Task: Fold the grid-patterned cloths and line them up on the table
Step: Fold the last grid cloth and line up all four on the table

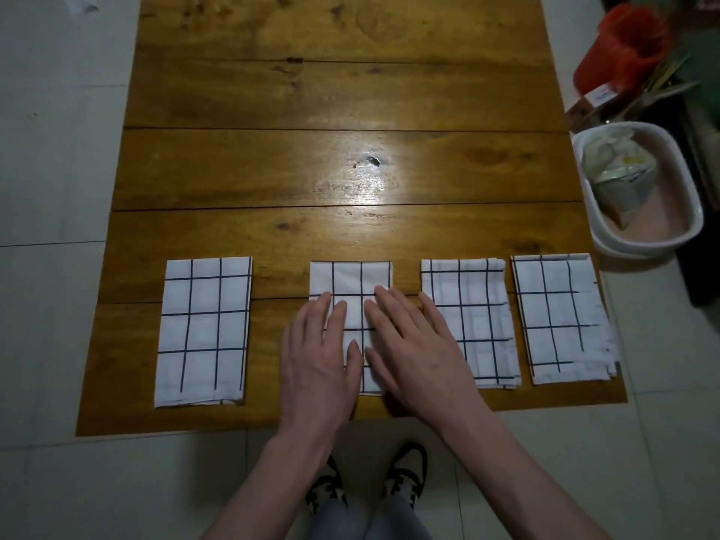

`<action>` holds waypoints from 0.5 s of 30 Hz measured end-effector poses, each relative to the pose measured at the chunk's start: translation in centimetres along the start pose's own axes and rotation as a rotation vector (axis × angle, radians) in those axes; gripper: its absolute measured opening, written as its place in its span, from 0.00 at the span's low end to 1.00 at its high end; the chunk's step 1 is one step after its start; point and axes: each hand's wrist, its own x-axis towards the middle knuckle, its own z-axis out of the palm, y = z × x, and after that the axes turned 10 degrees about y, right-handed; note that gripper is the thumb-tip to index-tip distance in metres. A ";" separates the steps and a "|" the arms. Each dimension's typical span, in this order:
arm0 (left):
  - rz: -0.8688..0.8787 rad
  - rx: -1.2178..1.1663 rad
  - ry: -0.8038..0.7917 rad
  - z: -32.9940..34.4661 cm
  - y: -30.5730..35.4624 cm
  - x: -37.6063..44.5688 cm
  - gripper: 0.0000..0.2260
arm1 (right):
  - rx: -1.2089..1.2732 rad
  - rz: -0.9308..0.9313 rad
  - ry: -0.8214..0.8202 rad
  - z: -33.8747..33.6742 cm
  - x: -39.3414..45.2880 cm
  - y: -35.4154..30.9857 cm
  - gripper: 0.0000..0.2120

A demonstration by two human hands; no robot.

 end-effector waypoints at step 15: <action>0.001 0.012 0.008 0.5 1.6 0.0 0.23 | 0.066 0.014 0.031 -0.2 -0.4 1.4 0.29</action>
